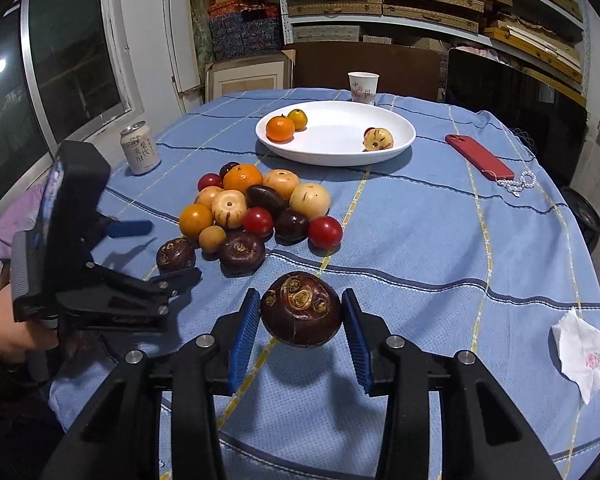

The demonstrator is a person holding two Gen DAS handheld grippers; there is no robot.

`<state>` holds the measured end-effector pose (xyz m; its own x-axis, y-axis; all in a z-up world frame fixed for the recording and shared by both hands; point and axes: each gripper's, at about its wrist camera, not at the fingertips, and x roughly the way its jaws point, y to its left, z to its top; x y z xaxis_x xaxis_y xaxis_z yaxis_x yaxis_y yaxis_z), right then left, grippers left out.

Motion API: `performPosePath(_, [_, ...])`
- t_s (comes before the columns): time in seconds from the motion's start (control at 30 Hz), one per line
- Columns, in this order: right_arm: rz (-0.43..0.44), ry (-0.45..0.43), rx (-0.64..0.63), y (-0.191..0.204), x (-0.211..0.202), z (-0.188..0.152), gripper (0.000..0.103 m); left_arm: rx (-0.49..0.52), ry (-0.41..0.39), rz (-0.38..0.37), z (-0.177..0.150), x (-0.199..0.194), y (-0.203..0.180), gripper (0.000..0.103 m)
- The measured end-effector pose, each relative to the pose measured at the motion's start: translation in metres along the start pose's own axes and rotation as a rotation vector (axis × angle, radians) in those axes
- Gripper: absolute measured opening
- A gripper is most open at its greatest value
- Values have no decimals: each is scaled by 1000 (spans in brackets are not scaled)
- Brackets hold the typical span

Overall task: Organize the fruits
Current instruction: 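Release the orange on the plate and return the left tool to the pile, then grasp a brown mangosteen with the left tool while the right tool grasps another mangosteen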

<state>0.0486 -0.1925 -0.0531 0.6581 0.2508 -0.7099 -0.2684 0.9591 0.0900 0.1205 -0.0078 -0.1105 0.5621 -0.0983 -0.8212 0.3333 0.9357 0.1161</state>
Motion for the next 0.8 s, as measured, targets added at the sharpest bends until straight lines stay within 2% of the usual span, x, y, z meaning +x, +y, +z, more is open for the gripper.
performPosePath(0.07, [1,-5,6,-1,-1,0,42,-27,5,-36,1,1,4,69])
performPosePath(0.13, [2,-10,7,-1,-2,0,42,-23,1,-69,0,-3,0,46])
performPosePath(0.17, [1,-11,7,-1,-3,0,42,-17,-5,-60,0,-5,-2,41])
performPosePath(0.57, [-19,-8,29,-9,0,5,42,-31,-105,-123,-1,-48,1,41])
performPosePath(0.7, [-36,-67,37,-17,-8,32,42,-35,-149,-125,26,-60,12,41])
performPosePath(0.8, [-56,-137,19,-22,-13,69,42,-40,-188,-130,66,-62,22,41])
